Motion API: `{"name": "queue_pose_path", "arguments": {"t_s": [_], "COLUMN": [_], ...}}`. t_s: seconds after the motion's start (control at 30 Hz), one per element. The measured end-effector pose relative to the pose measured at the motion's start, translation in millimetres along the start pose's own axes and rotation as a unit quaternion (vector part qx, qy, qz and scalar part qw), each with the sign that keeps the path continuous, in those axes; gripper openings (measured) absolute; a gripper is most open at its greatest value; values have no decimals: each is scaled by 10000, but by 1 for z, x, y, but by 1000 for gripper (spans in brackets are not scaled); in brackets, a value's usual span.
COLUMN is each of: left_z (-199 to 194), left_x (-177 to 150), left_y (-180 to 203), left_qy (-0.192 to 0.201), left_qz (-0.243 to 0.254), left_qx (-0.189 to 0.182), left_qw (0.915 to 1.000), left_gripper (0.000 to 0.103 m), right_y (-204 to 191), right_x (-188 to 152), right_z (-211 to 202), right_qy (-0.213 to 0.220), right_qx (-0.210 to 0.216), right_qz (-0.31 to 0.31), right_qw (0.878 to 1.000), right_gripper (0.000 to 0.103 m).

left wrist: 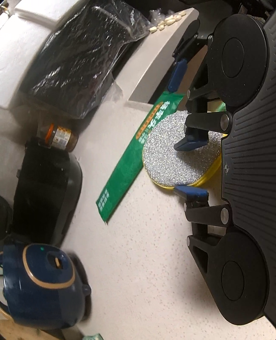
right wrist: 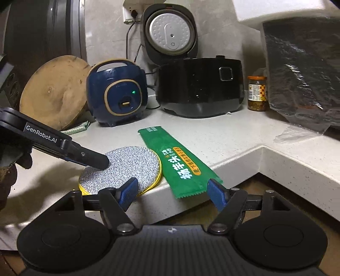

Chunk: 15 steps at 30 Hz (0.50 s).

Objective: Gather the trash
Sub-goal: 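Move the left tool onto the round silver scouring pad and close on its rim, then lift the scouring pad with the left tool while the right tool grasps the green strip packet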

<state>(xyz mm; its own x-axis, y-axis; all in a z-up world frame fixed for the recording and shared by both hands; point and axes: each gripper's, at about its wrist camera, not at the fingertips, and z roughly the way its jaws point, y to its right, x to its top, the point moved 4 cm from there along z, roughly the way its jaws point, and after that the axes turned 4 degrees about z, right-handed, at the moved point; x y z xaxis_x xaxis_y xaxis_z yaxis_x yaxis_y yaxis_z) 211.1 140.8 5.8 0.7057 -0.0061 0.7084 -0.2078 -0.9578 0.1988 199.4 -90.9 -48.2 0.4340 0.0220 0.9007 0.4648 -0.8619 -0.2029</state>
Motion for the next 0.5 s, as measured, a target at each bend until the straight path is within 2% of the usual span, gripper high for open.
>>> {"name": "queue_pose_path", "arguments": {"t_s": [0.07,0.27,0.5], "left_z": [-2,-1,3], "left_x": [0,-5,-1], "left_y": [4,10,-7], "left_qy": [-4,-71,172], "left_qz": [34,154,-138], "left_qx": [-44,5,-148], "left_qw": [10000,9999,9996], "left_gripper": [36,36,36], "right_y": [6,18,16], "right_x": [0,-1,-3], "right_z": [-2,-1,-1], "right_qy": [8,-41,-13], "right_qx": [-44,-53,-61], "right_qz": [103,432,375], "right_qw": [9999,9990,9993], "right_gripper": [73,73,72]}}
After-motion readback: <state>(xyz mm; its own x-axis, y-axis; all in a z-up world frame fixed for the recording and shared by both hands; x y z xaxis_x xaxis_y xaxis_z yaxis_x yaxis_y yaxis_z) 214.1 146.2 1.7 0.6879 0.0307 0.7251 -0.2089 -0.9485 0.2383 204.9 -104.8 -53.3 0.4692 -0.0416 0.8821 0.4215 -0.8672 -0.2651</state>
